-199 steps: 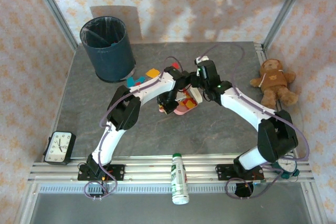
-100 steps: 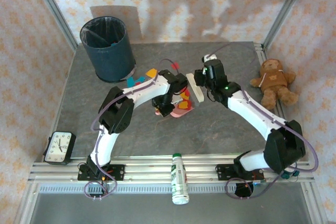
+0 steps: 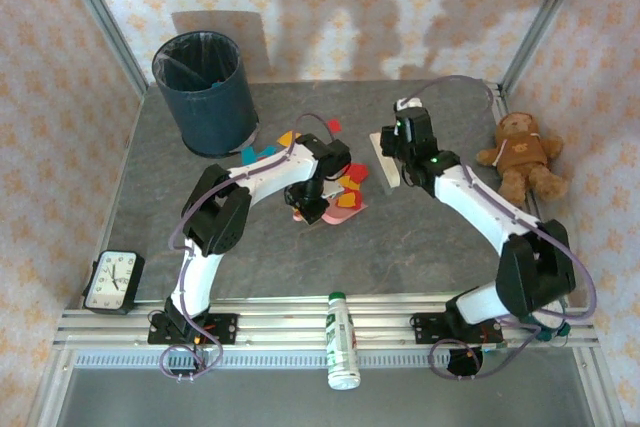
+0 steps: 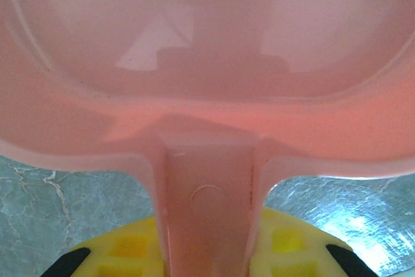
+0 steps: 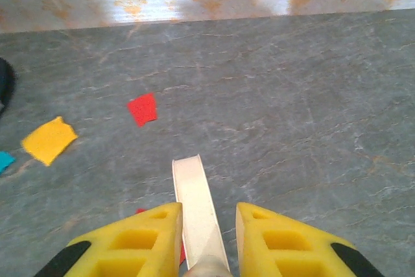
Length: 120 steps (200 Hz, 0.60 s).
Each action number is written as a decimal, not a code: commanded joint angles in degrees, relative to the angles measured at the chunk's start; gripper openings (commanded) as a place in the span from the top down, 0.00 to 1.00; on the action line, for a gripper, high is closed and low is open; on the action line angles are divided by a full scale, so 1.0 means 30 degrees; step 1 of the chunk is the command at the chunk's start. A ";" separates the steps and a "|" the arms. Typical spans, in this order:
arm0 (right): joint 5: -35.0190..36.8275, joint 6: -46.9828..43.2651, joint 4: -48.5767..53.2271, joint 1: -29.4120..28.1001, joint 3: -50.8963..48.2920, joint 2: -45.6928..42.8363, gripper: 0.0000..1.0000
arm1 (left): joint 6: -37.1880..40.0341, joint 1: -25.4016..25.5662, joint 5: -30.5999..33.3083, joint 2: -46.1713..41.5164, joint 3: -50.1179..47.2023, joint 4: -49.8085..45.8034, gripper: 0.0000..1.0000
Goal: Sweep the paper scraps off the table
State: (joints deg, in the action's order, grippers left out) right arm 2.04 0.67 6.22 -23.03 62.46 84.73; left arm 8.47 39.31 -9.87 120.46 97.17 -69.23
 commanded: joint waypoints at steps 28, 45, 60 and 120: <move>0.0554 -0.2424 -0.1695 0.0018 0.1848 0.1778 1.00 | -0.0362 -0.0154 -0.0468 -0.0489 -0.0191 0.0040 1.00; -0.0553 -0.2952 -0.1464 0.0009 0.2042 0.2225 1.00 | -0.0395 -0.0154 -0.0447 -0.0472 -0.0164 0.0079 1.00; -0.1610 -0.3344 -0.0621 -0.0029 0.2415 0.2616 1.00 | -0.0429 -0.0147 -0.0472 -0.0432 -0.0105 0.0054 1.00; -0.3514 -0.3954 0.1055 -0.0770 0.2320 0.2943 1.00 | -0.0666 -0.0169 -0.0475 0.0062 0.0270 0.0107 1.00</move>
State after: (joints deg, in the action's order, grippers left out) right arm -5.63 -9.67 5.78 -24.25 68.20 92.82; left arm 7.35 39.31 -10.76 120.46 97.01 -68.84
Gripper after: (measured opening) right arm 0.246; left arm 0.238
